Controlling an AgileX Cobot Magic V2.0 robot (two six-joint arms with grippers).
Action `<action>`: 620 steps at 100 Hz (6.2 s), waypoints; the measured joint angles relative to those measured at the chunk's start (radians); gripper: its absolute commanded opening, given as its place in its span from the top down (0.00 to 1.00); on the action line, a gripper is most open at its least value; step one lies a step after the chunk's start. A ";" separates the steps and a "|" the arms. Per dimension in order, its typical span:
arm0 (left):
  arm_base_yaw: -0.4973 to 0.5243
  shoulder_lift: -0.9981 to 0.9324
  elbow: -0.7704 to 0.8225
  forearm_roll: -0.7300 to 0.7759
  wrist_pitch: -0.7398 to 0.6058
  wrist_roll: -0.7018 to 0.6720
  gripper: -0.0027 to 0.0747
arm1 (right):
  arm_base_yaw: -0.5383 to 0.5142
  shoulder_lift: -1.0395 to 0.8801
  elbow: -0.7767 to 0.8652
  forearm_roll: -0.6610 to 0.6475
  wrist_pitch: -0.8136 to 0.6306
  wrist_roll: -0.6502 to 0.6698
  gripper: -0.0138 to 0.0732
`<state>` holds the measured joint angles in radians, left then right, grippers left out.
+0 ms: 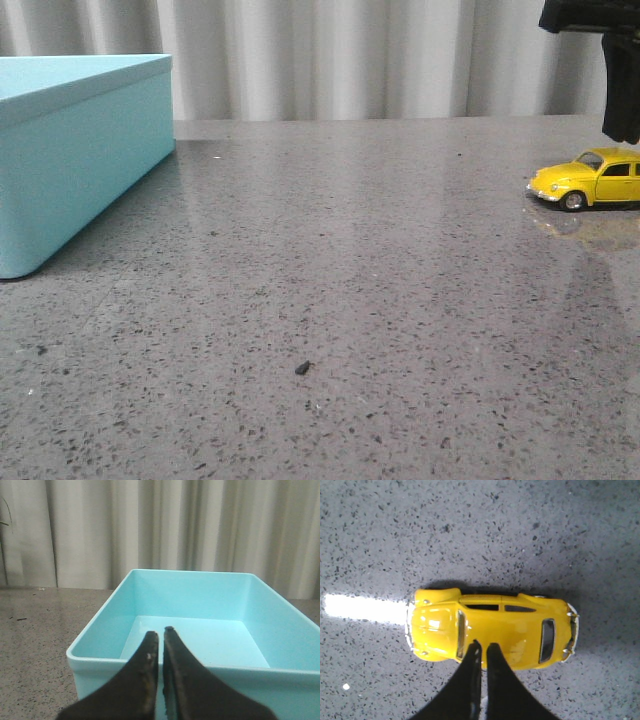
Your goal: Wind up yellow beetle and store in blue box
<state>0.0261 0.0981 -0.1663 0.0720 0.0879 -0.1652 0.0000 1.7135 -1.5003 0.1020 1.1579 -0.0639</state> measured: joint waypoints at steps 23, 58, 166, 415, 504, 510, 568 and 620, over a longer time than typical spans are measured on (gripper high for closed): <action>0.000 0.000 0.000 0.000 0.000 0.000 0.99 | 0.000 0.021 0.000 0.000 -0.008 0.005 0.91; 0.000 0.000 0.000 0.000 0.000 0.000 0.99 | -0.002 0.039 -0.013 -0.005 0.000 0.006 0.91; 0.000 0.000 0.000 0.000 0.000 0.000 0.99 | -0.153 0.057 -0.027 -0.166 0.013 0.026 0.91; -0.135 0.428 -0.415 -0.002 0.170 0.000 0.99 | -0.141 -0.636 0.120 0.048 -0.331 -0.044 0.91; -0.379 1.085 -1.096 -0.125 0.615 0.342 0.99 | -0.141 -1.094 0.618 0.048 -0.592 -0.053 0.91; -0.379 1.118 -1.133 -0.167 0.637 0.386 0.99 | -0.141 -1.109 0.622 0.048 -0.592 -0.053 0.91; -0.379 1.404 -1.297 -0.484 0.800 0.833 0.33 | -0.141 -1.178 0.636 0.056 -0.577 -0.055 0.91; -0.425 1.446 -1.300 -0.434 0.916 1.064 0.30 | -0.141 -1.180 0.636 0.061 -0.577 -0.055 0.91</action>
<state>-0.3992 1.5440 -1.4661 -0.3620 1.0041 0.8983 -0.1412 0.5333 -0.8646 0.1625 0.5811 -0.1193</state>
